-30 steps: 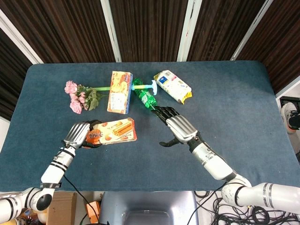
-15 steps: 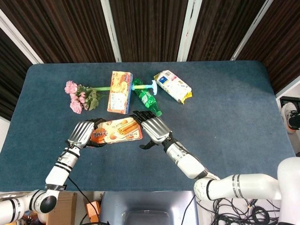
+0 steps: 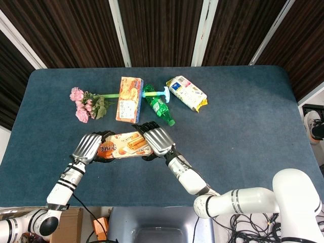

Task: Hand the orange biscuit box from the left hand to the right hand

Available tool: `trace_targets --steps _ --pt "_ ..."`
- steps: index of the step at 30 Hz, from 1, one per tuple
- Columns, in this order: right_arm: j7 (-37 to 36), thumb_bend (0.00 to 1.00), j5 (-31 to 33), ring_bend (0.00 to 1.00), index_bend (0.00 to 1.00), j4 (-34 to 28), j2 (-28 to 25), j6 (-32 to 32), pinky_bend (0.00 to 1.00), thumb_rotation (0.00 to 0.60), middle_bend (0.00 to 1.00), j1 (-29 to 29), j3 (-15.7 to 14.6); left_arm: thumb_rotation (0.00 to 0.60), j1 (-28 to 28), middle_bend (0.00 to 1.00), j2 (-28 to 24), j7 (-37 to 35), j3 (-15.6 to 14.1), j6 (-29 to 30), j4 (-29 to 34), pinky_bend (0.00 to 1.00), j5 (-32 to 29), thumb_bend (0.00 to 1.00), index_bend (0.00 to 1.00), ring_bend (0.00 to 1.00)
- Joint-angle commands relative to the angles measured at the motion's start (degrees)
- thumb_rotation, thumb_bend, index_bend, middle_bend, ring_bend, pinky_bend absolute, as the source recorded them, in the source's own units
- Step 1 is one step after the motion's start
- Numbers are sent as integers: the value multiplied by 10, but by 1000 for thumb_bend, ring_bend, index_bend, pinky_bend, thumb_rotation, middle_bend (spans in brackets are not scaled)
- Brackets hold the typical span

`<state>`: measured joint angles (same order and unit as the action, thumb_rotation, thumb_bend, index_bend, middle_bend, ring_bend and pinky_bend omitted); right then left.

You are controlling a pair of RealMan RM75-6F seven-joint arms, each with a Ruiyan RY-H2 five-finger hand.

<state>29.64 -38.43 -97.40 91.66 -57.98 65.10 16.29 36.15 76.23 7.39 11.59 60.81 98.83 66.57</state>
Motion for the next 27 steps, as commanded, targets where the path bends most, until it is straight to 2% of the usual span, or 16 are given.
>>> trace_targets --steps 1,3,5,7,8,10,12,14,16,22,27 --pt "0 161 -12 507 616 12 13 -13 559 600 573 -2 0 600 -1 630 0 0 -1 3 3 683 2 196 617 598" --pt "6 214 -17 611 737 19 20 -24 674 600 667 -2 -2 600 -2 630 0 2 -2 7 3 683 6 198 617 599" --pt "12 244 -23 670 809 22 27 -35 732 600 723 -4 -4 600 -5 627 -1 4 -4 14 3 680 14 198 602 596" --pt "8 264 -36 709 857 22 30 -43 758 600 760 -9 -4 600 -9 602 -2 0 -5 24 1 647 25 199 549 562" --pt "6 272 -40 724 876 23 30 -46 760 600 774 -12 -4 600 -11 559 -3 -4 -6 25 0 599 28 199 490 508" --pt "-2 275 -52 736 891 24 28 -52 760 600 786 -21 -5 600 -11 437 -18 -13 -9 11 6 488 22 198 338 380" --pt "-9 276 -60 737 891 25 25 -55 761 600 786 -28 -5 600 -8 218 -42 -16 -13 -17 21 319 7 197 118 180" --pt "-25 276 -77 737 891 26 17 -64 761 600 786 -42 -6 600 -5 74 -83 -19 -16 -47 48 216 -9 199 22 53" --pt "-43 276 -95 737 890 25 4 -66 761 600 786 -57 -11 600 -9 17 -110 -21 -18 -51 62 174 -4 201 0 5" --pt "-113 276 -127 737 886 29 -48 -50 759 600 786 -106 -21 600 -40 14 -164 -47 -26 -20 76 164 20 200 0 3" --pt "-180 275 -176 728 869 46 -83 -31 757 600 786 -154 -59 600 -74 14 -186 -19 -44 21 39 163 24 198 0 3"
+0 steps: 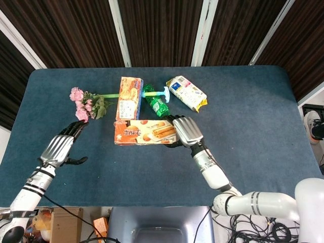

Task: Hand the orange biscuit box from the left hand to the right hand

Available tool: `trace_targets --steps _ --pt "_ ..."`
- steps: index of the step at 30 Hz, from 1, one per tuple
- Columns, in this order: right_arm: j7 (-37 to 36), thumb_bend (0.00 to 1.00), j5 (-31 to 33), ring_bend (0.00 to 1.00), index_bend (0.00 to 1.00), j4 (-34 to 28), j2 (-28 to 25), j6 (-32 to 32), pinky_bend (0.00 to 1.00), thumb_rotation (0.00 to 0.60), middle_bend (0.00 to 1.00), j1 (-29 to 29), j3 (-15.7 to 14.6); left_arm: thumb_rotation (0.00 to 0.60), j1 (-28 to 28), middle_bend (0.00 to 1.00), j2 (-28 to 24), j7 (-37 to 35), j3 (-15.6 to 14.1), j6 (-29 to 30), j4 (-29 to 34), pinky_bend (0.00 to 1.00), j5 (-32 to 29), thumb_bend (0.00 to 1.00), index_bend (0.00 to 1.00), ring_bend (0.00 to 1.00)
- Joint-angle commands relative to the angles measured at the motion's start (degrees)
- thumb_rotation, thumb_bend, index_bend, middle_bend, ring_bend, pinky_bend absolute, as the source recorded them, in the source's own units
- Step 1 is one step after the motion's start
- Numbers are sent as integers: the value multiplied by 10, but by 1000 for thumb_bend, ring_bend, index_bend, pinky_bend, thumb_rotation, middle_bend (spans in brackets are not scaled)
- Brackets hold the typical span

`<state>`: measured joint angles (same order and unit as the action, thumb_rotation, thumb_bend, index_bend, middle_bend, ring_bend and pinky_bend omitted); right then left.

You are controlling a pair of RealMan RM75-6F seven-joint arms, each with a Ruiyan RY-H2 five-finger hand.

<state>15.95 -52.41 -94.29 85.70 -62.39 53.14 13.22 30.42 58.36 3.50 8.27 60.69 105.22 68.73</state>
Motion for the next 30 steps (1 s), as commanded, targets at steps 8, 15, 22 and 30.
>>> trace_targets --steps 8,15,22,30 --pt "-183 276 -130 667 762 164 21 38 694 600 781 -108 -98 600 -58 14 38 51 -31 71 -137 157 -6 202 0 3" --pt "-259 276 -178 567 637 266 62 61 594 600 675 -133 -115 600 -59 14 49 31 -29 57 -166 157 2 204 0 2" --pt "-275 276 -220 503 531 306 60 46 546 600 588 -161 -128 600 -61 14 52 23 -24 54 -172 157 6 207 0 3" --pt "-220 126 -208 7 0 278 18 108 146 600 8 -158 -133 600 -62 21 55 -6 -15 49 -173 157 12 192 0 3"
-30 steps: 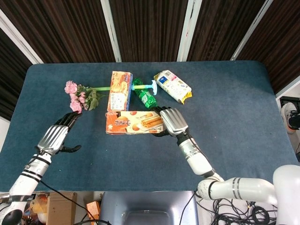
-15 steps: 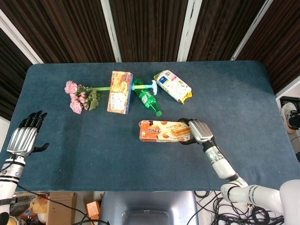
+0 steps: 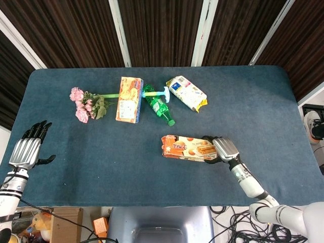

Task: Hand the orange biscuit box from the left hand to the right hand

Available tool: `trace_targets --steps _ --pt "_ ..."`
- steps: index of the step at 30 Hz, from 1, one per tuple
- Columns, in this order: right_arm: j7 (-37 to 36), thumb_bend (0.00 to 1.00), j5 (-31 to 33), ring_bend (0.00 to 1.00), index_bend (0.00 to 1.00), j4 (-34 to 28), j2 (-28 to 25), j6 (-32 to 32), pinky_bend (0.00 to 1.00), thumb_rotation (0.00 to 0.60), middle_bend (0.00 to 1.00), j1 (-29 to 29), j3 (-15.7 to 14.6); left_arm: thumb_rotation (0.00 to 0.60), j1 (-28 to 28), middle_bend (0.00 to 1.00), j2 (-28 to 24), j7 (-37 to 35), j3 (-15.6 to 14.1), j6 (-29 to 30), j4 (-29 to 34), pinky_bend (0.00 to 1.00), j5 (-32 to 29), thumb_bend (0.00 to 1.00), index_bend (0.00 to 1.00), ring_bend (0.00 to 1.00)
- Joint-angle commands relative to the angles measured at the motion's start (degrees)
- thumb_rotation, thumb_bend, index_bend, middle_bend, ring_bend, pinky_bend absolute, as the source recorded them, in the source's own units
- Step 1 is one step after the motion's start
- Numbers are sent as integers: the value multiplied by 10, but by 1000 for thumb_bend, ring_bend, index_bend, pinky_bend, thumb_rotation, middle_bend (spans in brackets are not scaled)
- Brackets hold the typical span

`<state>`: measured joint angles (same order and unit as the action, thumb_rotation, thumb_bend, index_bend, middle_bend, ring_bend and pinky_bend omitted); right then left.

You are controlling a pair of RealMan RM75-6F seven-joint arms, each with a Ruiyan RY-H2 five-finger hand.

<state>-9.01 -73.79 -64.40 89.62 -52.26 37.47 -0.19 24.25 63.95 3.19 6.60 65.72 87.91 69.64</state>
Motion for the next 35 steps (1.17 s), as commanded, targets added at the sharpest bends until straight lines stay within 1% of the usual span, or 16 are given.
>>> trace_targets --steps 1,4,6,8,9,12,17,19,21,22,24,25,27,29,31,35 --pt "31 121 6 3 0 -23 -22 6 136 600 3 -2 2 600 0 21 -1 -4 2 -1 1 157 3 191 0 3" --pt "38 102 5 0 0 -32 -27 -4 108 578 0 -6 6 600 -1 21 -2 -3 2 -1 1 157 5 189 0 2" --pt "50 86 4 0 0 -48 -39 -17 85 513 0 -11 10 600 -1 24 -3 -5 3 0 2 157 6 188 0 3" --pt "66 83 7 0 0 -86 -66 -21 83 491 0 -18 12 600 -3 26 -3 -13 5 2 4 157 9 187 0 3" --pt "72 83 -4 0 0 -129 -101 -40 80 486 0 -28 7 600 -6 26 -6 -16 5 8 9 157 15 187 0 3" --pt "79 81 -26 0 0 -197 -156 -79 60 469 0 -51 -1 598 -14 26 -15 -14 3 21 22 157 23 188 0 2" --pt "113 79 -75 0 0 -284 -250 -209 15 478 0 -130 -26 598 -50 28 -43 36 -24 40 81 144 5 216 0 11" --pt "190 76 -71 0 0 -301 -282 -268 2 506 0 -180 -48 600 -72 30 -49 69 -40 61 104 127 -3 230 0 11" --pt "275 74 -47 0 0 -313 -284 -336 0 564 0 -236 -57 600 -104 30 -29 99 -53 116 101 119 6 248 0 10" --pt "291 74 -37 0 0 -312 -272 -369 0 584 0 -259 -55 600 -120 30 -15 106 -59 143 93 117 15 255 0 9" --pt "275 74 -31 0 0 -295 -242 -417 0 600 0 -298 -50 600 -152 30 14 107 -69 197 73 113 36 261 0 7" --pt "240 74 -32 0 0 -283 -228 -431 0 600 0 -317 -50 600 -171 29 33 98 -75 230 55 110 55 261 0 4" --pt "190 74 -44 0 0 -254 -215 -436 0 600 0 -332 -51 600 -197 23 49 111 -90 264 46 92 73 264 0 0" --pt "177 74 -61 0 0 -234 -218 -430 0 600 0 -334 -55 600 -208 19 54 113 -102 287 43 81 108 267 0 0" --pt "155 74 -57 0 0 -230 -219 -424 0 600 0 -339 -48 600 -215 22 54 103 -112 283 44 81 120 268 0 0" --pt "149 74 -59 0 0 -224 -222 -419 0 600 0 -347 -40 600 -213 24 43 75 -109 265 46 81 125 269 0 0"
